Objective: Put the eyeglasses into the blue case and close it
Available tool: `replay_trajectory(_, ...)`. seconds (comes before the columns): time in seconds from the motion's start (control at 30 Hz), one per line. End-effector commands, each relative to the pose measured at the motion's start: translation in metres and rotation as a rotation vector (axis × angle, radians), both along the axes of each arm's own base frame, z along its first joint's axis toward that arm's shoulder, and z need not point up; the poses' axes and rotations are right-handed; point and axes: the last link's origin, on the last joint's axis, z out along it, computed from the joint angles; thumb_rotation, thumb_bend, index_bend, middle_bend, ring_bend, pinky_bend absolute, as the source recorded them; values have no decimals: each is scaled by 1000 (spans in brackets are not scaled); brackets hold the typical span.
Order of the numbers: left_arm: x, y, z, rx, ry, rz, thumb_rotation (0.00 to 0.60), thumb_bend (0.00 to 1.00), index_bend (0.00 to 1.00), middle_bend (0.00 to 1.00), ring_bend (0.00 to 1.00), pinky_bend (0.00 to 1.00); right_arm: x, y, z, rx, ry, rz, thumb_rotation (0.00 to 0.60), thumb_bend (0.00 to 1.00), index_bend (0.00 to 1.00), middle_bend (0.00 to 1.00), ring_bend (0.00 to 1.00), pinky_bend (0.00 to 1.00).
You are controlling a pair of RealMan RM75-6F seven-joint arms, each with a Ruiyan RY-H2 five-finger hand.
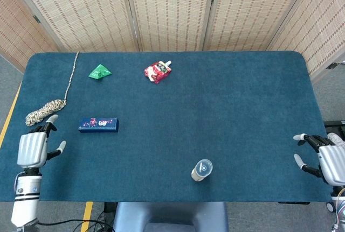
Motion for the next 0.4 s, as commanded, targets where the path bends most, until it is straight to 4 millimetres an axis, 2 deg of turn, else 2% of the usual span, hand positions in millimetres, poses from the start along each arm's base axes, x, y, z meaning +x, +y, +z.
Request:
replay_trajectory(0.03,-6,-25,9,-6,27,17,600,296,190,437,420,500,0,0,-1,3,-1,-3,600,334,333,434,361,352)
replay_trajectory(0.17,-13,-41,17,-10,46,50,600,296,189,416,377,458,1,-1,-4,8,-4,0,600,334,333,434,361,352)
replay_trajectory(0.4,-19,-60,26,13,59,77,600,296,190,415,377,450,4,-1,-10,18,-16,6,600,334,333,434,361,352)
